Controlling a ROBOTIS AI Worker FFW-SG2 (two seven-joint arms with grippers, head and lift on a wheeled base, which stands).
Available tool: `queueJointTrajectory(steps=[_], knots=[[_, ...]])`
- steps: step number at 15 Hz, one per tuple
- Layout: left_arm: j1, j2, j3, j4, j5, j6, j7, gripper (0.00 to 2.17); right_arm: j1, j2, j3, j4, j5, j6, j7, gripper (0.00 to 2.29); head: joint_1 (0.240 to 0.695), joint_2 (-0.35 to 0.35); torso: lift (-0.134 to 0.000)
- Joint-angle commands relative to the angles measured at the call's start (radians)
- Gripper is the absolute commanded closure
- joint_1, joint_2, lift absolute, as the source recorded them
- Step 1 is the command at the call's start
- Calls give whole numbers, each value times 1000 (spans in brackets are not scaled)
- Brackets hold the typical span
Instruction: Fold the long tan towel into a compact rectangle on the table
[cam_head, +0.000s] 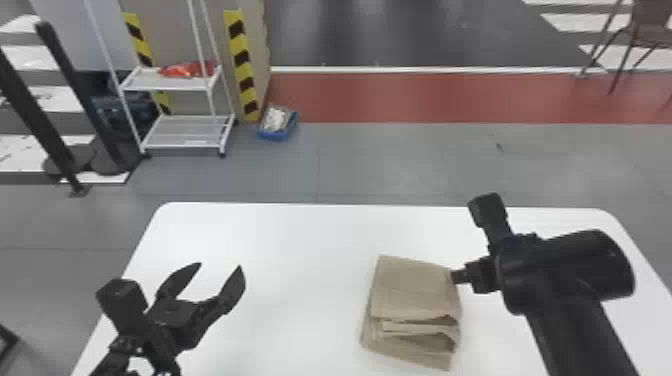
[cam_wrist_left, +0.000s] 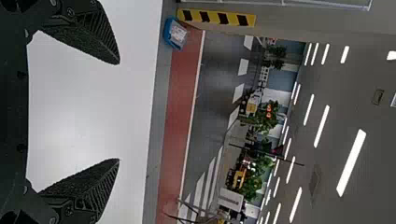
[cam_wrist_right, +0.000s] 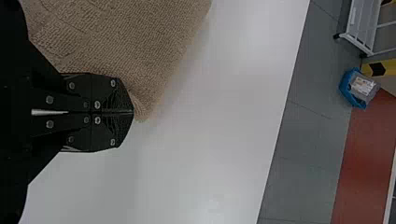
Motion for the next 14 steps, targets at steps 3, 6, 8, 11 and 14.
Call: queueJointTrajectory(steps=[3, 6, 8, 11, 14], knots=[[-6, -2, -6, 10, 0, -4, 1, 151, -50, 1, 15, 121, -33, -133, -29, 1474, 695, 41, 0], [-6, 0, -2, 10, 0, -4, 0, 151, -39, 1, 16, 110, -34, -182, -16, 1463, 695, 51, 0], [-3, 0, 11, 5, 2, -4, -2, 151, 34, 1, 33, -72, 46, -102, 80, 1150, 695, 62, 0], [-3, -2, 8, 6, 2, -4, 0, 151, 148, 1, 75, -321, 194, -99, 300, 140, 695, 81, 0], [-5, -5, 2, 11, 3, -4, 0, 147, 232, -2, 217, -410, 394, -120, 458, 107, 695, 117, 0]])
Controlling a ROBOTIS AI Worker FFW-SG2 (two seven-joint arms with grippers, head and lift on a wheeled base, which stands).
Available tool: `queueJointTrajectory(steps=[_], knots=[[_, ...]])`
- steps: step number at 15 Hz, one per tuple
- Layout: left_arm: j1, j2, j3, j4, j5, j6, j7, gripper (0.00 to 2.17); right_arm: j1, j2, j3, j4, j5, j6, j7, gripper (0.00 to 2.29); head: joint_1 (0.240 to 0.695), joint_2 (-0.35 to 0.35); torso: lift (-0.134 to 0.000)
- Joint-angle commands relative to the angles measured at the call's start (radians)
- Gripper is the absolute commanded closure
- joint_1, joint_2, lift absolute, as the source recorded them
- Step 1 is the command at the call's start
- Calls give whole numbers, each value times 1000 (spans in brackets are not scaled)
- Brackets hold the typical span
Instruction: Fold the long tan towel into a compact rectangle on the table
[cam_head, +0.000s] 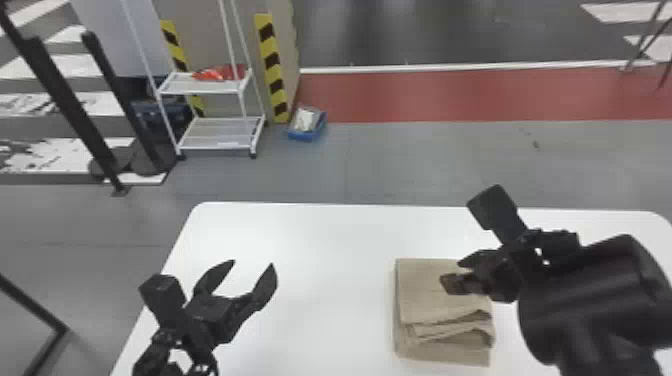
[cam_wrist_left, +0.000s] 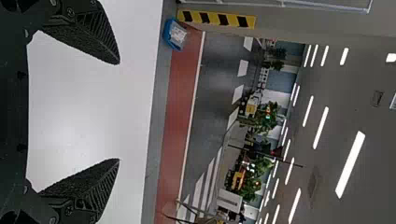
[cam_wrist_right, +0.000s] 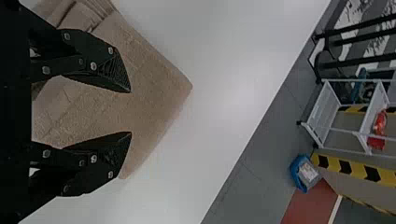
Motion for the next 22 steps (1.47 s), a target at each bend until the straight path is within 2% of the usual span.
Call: queueJointTrajectory(steps=[1, 5, 9, 12, 15, 19, 22], knots=[[1, -1, 0, 4, 2, -3, -1, 147, 41, -5, 92, -30, 135, -10, 51, 107, 695, 133, 0], [4, 4, 19, 11, 16, -12, -9, 147, 86, -29, 161, -39, 233, -13, 122, 124, 695, 178, 0], [4, 4, 16, 14, 17, -21, -14, 151, 109, -61, 187, -49, 299, -34, 185, 130, 695, 193, 0], [4, 4, 19, 14, 17, -21, -15, 147, 101, -86, 194, -45, 362, -89, 189, 130, 695, 186, 0], [6, 4, 19, 11, 17, -21, -15, 147, 90, -87, 211, -7, 414, -92, 191, 130, 695, 166, 0], [6, 4, 17, 14, 16, -21, -12, 147, 101, -118, 240, 13, 437, -102, 218, 130, 695, 156, 0], [1, 1, 7, 14, 10, -18, -8, 147, 99, -137, 248, 33, 439, -108, 208, 130, 695, 148, 0]])
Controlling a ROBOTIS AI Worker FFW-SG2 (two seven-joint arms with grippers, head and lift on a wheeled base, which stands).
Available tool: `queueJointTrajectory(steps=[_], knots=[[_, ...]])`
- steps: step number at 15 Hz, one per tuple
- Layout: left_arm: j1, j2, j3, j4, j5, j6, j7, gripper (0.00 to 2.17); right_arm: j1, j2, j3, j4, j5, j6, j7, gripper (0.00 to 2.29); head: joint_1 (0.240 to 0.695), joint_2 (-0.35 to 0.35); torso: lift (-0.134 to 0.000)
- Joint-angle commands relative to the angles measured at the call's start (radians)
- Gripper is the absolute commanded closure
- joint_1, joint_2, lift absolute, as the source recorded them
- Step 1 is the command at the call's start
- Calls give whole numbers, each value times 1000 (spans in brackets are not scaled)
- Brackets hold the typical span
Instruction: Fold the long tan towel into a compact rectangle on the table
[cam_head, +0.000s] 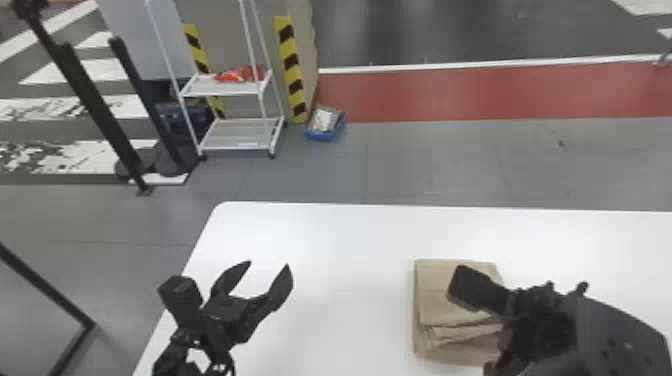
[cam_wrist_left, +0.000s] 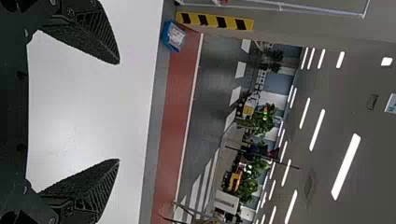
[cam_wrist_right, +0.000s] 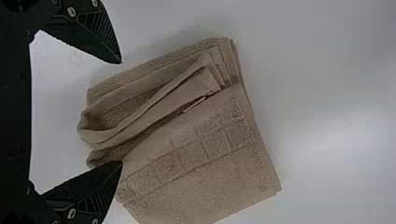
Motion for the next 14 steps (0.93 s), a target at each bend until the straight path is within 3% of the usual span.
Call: queueJointTrajectory(steps=[1, 7, 14], knots=[[-4, -3, -6, 0, -4, 1, 2, 147, -9, -9, 9, 22, 0, -4, -12, 130, 695, 142, 0], [-5, -2, -7, 11, -4, -2, 6, 147, -50, -2, 28, 63, -6, 0, -71, 134, 695, 121, 0], [-20, 3, -4, 31, 0, -5, 3, 147, -59, 12, 33, 56, -4, 9, -74, 134, 695, 134, 0]])
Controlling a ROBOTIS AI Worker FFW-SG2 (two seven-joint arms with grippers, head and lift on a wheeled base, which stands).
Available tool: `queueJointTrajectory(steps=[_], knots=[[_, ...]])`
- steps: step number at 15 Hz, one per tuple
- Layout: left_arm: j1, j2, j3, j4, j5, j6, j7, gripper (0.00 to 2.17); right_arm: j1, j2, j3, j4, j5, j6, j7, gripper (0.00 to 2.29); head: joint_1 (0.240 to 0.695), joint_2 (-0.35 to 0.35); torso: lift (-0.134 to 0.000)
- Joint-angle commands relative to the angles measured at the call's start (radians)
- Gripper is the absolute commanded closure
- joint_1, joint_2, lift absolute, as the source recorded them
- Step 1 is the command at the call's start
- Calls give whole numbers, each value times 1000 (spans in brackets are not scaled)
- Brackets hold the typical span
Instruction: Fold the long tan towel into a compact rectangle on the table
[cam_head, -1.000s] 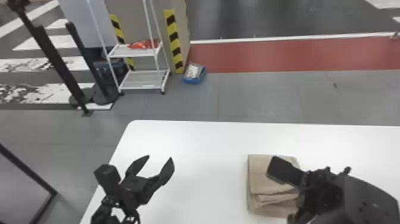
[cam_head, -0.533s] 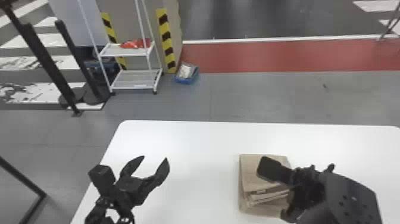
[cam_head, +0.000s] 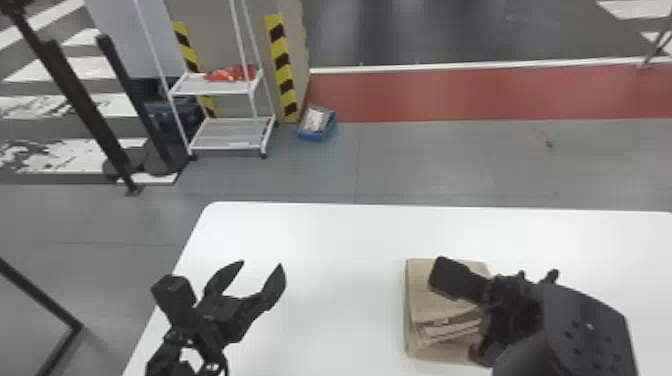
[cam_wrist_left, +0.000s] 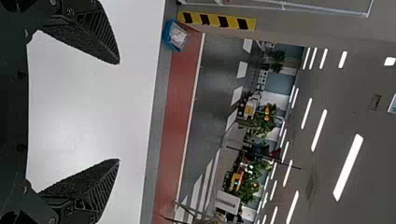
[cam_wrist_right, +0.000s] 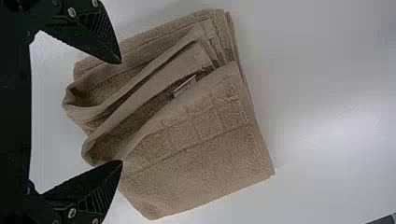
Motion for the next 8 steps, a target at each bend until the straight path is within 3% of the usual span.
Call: queueJointTrajectory(steps=[1, 5, 8], knots=[[-6, 2, 2, 9, 1, -3, -2, 147, -5, 4, -7, 2, 0, -6, -3, 134, 695, 136, 0], [-14, 2, 2, 22, 3, -15, -5, 147, -62, 41, -2, 122, 18, -34, -25, 134, 695, 136, 0], [-17, 3, 16, 25, 4, -15, -8, 147, -74, 50, 12, 142, 21, -37, 5, 201, 695, 144, 0]])
